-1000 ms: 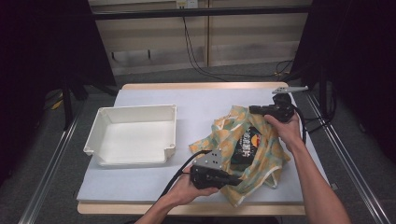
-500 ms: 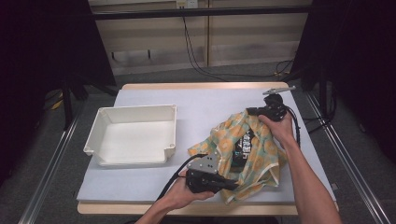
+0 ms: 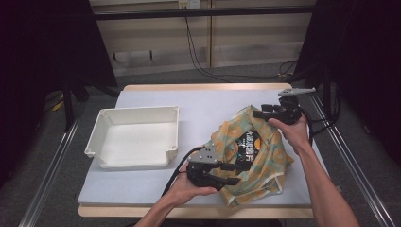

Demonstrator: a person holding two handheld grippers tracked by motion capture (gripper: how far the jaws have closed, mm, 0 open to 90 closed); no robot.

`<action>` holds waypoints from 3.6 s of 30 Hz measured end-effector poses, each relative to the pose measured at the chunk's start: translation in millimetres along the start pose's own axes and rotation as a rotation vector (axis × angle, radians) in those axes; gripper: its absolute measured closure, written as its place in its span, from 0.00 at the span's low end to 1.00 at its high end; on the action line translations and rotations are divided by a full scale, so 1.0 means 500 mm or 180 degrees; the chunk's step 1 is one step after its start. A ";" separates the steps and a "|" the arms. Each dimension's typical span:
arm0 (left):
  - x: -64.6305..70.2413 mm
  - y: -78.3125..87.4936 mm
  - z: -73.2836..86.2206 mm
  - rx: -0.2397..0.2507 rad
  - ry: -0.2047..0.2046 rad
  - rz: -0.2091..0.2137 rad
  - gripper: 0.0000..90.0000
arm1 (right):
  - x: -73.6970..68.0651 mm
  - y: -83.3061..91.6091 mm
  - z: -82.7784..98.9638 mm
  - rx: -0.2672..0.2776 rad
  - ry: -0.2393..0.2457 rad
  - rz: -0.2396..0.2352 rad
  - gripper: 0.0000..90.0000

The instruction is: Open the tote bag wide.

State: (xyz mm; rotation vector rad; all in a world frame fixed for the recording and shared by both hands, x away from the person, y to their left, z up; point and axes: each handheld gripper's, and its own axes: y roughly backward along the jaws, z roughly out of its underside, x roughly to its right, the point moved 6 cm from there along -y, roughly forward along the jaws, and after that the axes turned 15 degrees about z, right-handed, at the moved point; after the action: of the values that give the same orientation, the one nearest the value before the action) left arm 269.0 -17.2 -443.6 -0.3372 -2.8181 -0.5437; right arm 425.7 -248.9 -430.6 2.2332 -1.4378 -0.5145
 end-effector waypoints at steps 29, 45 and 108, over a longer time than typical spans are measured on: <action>-0.111 -0.013 -0.037 0.0081 0.0160 -0.0234 0.85 | -0.136 0.185 0.110 0.0050 0.0303 -0.0522 0.78; -0.134 -0.012 0.002 -0.0040 0.0251 -0.0376 0.62 | -0.116 0.176 0.196 -0.0287 0.0350 -0.0052 0.40; -0.158 -0.221 -0.029 -0.0839 -0.0175 -0.0542 0.62 | -0.058 0.244 0.338 -0.0206 -0.0103 -0.0032 0.76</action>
State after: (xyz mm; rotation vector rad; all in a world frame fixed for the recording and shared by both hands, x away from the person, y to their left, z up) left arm 316.5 -136.6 -490.1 -0.1626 -2.8464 -0.9609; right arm 233.4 -293.5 -503.7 2.1920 -1.4062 -0.5946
